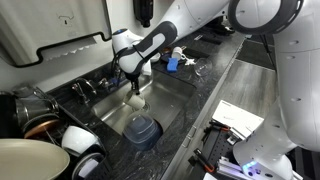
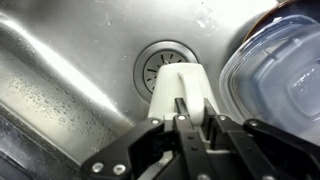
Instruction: Move the white mug in the sink to the left
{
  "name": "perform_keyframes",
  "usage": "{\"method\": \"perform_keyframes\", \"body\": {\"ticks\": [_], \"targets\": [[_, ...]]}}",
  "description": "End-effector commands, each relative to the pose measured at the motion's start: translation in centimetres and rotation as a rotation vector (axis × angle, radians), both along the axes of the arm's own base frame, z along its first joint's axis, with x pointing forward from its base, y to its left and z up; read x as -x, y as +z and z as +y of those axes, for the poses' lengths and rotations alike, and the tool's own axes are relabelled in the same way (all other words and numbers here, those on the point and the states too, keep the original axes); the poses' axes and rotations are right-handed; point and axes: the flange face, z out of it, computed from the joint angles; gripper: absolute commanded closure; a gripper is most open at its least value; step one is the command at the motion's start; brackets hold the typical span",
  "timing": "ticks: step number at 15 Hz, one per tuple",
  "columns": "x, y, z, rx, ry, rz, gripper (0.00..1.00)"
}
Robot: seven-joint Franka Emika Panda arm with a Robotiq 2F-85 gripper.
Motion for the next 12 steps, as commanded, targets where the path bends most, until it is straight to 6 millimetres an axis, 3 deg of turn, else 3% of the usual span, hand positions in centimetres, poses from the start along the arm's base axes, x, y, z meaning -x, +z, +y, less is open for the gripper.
{"method": "perform_keyframes", "body": {"ticks": [1,6,12], "targets": [[0.9,0.1,0.0,0.002,-0.047,0.029,0.96],[1.0,1.0,0.4,-0.07,-0.068,-0.096,0.96],[1.4,1.5,0.7,-0.285,-0.094,-0.262,0.96]]}}
